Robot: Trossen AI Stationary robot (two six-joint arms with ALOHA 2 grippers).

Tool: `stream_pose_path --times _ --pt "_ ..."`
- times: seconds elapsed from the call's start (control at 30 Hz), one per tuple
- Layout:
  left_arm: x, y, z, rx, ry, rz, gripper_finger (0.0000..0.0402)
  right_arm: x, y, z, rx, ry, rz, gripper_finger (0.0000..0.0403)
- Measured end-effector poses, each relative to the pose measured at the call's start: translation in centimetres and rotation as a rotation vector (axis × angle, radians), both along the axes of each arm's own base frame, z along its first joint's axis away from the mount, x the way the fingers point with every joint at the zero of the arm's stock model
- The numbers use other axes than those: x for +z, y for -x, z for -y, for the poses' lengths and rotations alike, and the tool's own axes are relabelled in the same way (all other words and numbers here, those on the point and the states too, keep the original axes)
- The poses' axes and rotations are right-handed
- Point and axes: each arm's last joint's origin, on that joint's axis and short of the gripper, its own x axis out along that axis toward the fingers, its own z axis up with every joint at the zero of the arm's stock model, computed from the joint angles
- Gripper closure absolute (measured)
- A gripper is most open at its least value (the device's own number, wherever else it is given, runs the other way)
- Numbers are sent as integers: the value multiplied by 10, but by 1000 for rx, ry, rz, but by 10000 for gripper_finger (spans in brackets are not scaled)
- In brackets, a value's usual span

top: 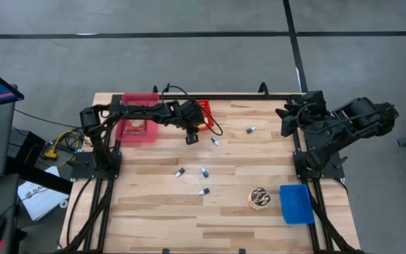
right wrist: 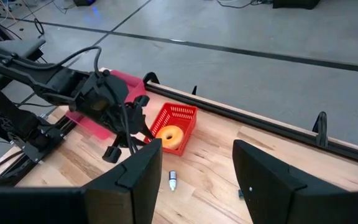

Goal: Pick & Place Food Item
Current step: Put the black donut into the red bin

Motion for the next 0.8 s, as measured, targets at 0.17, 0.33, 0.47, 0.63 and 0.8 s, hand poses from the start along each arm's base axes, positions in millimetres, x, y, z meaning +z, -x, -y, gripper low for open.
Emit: stream_pose_path --times 0.17,0.33,0.47,0.63,0.8 --pt "-1 2 0 -24 5 -25 309 0 0 0 -1 1 0 214" --pt "-1 2 0 -38 -7 -27 309 0 0 0 -1 1 1 214" --pt "-2 3 1 -52 0 -43 309 0 0 0 -1 1 1 214" --pt "-2 3 1 -53 3 -45 309 0 -1 0 -1 2 -1 214" --pt "-3 4 4 -99 6 -70 309 -1 -3 -1 -1 4 -7 214"
